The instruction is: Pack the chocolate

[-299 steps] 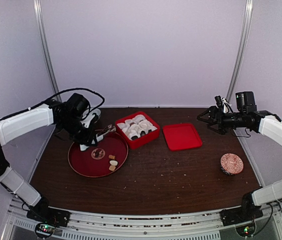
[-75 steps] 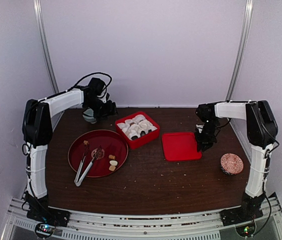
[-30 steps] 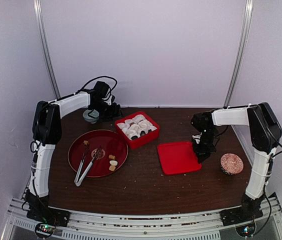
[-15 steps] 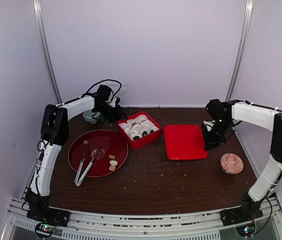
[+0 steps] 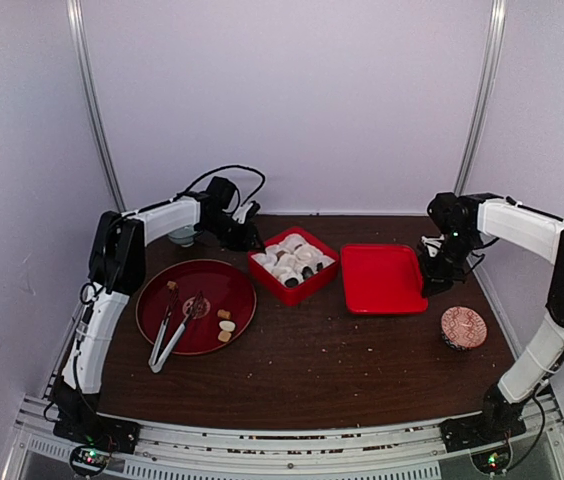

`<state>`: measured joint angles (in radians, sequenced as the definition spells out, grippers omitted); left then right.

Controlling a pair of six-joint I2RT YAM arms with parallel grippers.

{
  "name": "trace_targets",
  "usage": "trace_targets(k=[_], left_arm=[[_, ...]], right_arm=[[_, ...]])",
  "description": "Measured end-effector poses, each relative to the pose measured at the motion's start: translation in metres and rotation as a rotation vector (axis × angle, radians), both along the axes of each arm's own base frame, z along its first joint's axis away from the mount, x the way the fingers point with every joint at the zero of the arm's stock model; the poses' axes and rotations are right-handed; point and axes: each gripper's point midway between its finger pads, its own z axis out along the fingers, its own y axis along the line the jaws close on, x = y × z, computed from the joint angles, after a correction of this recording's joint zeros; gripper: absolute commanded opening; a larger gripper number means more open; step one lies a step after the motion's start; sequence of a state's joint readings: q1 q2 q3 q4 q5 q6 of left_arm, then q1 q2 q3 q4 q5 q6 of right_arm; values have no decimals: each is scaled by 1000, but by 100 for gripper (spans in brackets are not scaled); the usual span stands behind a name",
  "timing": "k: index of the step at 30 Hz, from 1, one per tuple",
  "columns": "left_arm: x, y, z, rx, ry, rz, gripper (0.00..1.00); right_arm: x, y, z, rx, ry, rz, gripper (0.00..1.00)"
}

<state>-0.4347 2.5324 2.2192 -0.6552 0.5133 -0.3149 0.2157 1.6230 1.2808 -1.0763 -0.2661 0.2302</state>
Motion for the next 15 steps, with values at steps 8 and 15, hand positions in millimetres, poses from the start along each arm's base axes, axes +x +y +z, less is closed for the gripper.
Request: trace_targets(k=[8, 15], left_arm=[[-15, -7, -1, 44, -75, -127, 9], [-35, 5, -1, 128, -95, -212, 2]], right_arm=[[3, -4, 9, 15, -14, -7, 0], [4, -6, 13, 30, -22, -13, 0]])
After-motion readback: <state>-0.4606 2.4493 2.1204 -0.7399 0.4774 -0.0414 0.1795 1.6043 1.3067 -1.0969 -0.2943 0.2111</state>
